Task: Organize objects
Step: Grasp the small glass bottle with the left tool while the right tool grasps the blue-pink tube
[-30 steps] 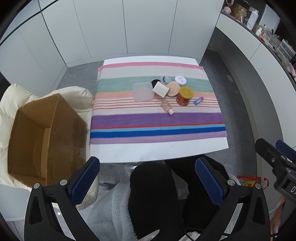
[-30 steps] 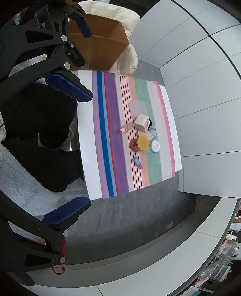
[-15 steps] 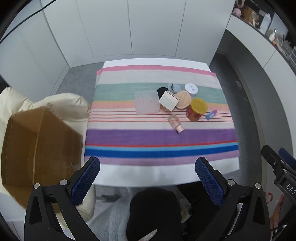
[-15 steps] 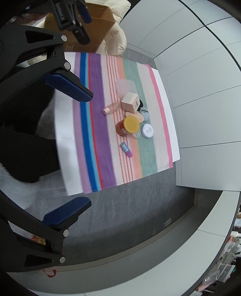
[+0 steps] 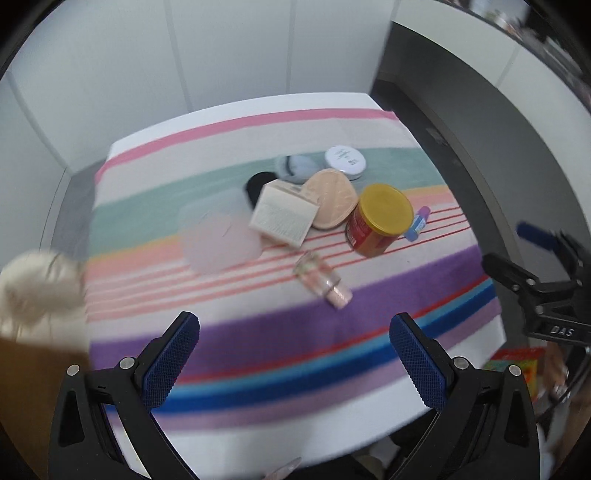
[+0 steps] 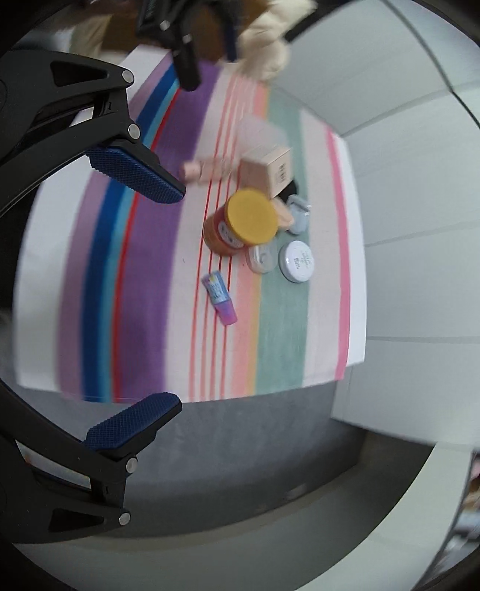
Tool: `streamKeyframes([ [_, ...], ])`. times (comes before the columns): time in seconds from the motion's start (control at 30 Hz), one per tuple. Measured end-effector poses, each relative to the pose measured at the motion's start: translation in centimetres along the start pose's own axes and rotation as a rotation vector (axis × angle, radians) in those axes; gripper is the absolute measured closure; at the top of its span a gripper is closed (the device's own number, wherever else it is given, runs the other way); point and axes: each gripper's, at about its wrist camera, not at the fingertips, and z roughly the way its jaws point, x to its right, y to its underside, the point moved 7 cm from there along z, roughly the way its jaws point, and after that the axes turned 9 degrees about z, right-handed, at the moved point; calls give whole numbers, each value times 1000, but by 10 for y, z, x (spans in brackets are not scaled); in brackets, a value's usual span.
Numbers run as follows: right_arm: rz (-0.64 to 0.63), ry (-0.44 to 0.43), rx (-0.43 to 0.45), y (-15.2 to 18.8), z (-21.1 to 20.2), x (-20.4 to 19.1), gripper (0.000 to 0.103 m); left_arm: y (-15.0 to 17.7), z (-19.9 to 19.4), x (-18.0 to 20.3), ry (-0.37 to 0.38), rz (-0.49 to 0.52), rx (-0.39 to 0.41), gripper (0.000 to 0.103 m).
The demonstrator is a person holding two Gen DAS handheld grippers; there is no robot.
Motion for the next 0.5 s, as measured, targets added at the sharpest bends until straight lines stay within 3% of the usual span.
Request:
streamKeyframes([
  [0.2, -98, -68, -16, -4, 66, 0, 0, -10, 57, 4, 81, 85, -2, 3],
  [0.4, -177, -100, -29, -3, 113, -1, 6, -8, 90, 8, 72, 200, -25, 6],
  [0.43, -186, -91, -30, -4, 117, -2, 16, -9, 91, 10, 78, 217, -20, 6],
  [0.47, -191, -83, -30, -4, 122, -3, 19, -10, 92, 13, 81, 234, -12, 6],
  [0.5, -194, -70, -9, -6, 121, -3, 34, -12, 92, 15, 77, 255, -4, 6],
])
